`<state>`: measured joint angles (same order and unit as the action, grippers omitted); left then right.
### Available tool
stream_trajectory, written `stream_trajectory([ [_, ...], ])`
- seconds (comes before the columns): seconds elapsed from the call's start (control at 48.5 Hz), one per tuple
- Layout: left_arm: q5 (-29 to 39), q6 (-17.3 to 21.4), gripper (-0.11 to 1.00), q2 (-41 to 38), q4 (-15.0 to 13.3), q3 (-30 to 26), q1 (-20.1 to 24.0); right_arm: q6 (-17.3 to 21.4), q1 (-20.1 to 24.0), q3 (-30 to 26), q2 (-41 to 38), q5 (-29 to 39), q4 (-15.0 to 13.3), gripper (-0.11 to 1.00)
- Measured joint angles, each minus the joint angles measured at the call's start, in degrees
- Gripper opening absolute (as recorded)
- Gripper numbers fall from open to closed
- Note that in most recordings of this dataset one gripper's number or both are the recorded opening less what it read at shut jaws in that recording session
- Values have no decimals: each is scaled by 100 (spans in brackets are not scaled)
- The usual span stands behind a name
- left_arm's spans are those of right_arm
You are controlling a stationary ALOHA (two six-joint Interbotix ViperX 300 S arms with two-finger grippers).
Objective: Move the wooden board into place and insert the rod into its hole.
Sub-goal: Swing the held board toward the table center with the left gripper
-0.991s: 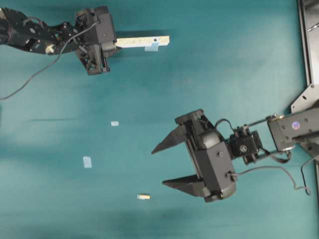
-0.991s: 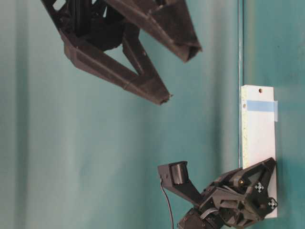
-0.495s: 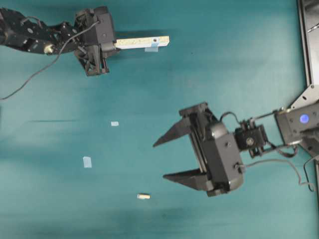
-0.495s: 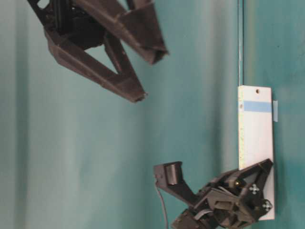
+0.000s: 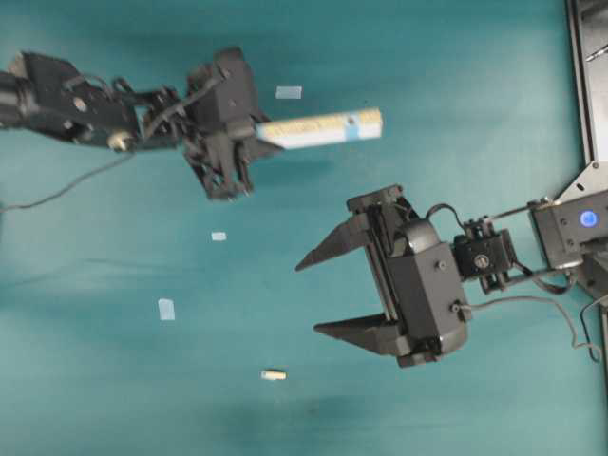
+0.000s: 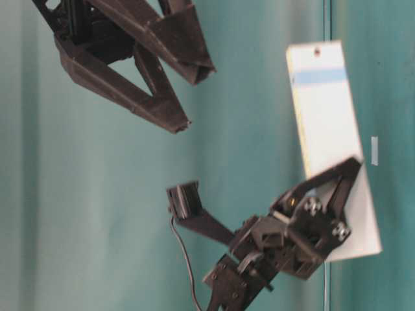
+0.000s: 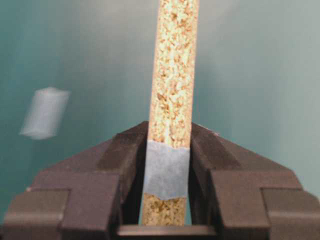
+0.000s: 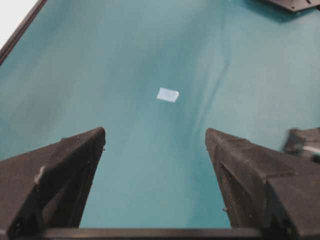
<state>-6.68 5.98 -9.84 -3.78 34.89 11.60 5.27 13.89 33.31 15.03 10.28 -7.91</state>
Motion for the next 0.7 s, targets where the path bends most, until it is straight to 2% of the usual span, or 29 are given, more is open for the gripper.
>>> stream_trajectory([
  [0.268, 0, -633, 23, -422, 0, -527, -571, 0, -9, -9, 0, -9, 0, 93],
  [0.702, 114, -677, 23, -1046, 0, -1459, -773, -9, -9, -9, -9, -9, 0, 93],
])
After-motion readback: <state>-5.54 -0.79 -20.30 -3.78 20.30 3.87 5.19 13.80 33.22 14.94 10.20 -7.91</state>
